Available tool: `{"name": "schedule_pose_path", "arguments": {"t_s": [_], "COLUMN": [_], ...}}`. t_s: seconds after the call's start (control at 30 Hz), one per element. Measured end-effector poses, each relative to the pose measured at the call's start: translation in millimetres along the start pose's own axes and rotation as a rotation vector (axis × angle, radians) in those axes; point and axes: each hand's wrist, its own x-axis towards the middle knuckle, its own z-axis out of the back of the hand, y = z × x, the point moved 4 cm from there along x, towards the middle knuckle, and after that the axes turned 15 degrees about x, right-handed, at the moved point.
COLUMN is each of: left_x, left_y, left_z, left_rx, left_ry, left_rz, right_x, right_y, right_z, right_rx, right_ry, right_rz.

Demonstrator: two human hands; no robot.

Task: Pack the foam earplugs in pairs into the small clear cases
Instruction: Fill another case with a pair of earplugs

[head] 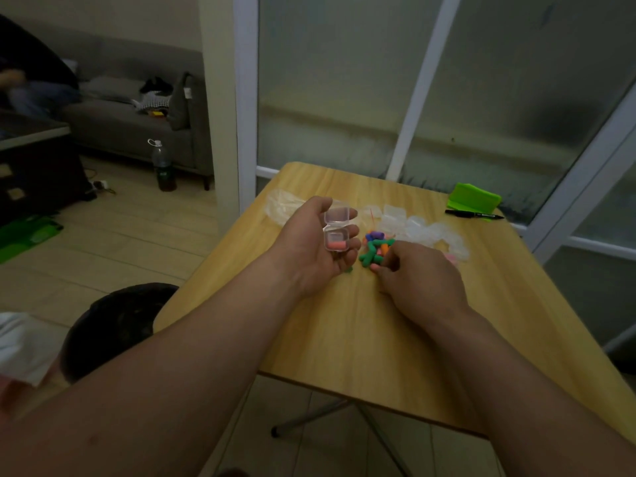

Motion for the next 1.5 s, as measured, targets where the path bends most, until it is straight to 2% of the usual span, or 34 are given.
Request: {"name": "schedule_pose_path", "arguments": {"t_s": [0.3, 0.53, 0.63, 0.93, 1.23, 1.33, 1.5], "left_x": [3.3, 5.4, 4.0, 8.8, 7.7, 5.1, 6.6], "left_y": [6.5, 14.9, 20.6, 32.0, 31.8, 30.9, 27.9], "left_z": [-3.7, -18.9, -27.4, -37.2, -39.2, -40.0, -37.4], "left_rx": [0.011, 0.045, 0.043, 0.043, 0.040, 0.040, 0.058], "left_ry": [-0.013, -0.024, 0.028, 0.129, 0.161, 0.169, 0.183], "left_rz": [0.022, 0.052, 0.062, 0.068, 0.061, 0.074, 0.092], "right_x": [-0.2, -3.7, -8.6, -10.3, -9.0, -8.2, -0.3], "right_y": [-1.2, 5.3, 14.5, 28.3, 29.1, 27.0, 13.5], "right_z": [10.4, 43.6, 50.9, 41.6, 34.1, 35.4, 45.9], "right_rx": [0.226, 0.378, 0.456, 0.206, 0.192, 0.275, 0.461], "right_ry": [0.060, -0.089, -0.090, 0.024, 0.036, 0.027, -0.110], "right_rz": [-0.007, 0.050, 0.111, 0.249, 0.256, 0.239, 0.142]}}
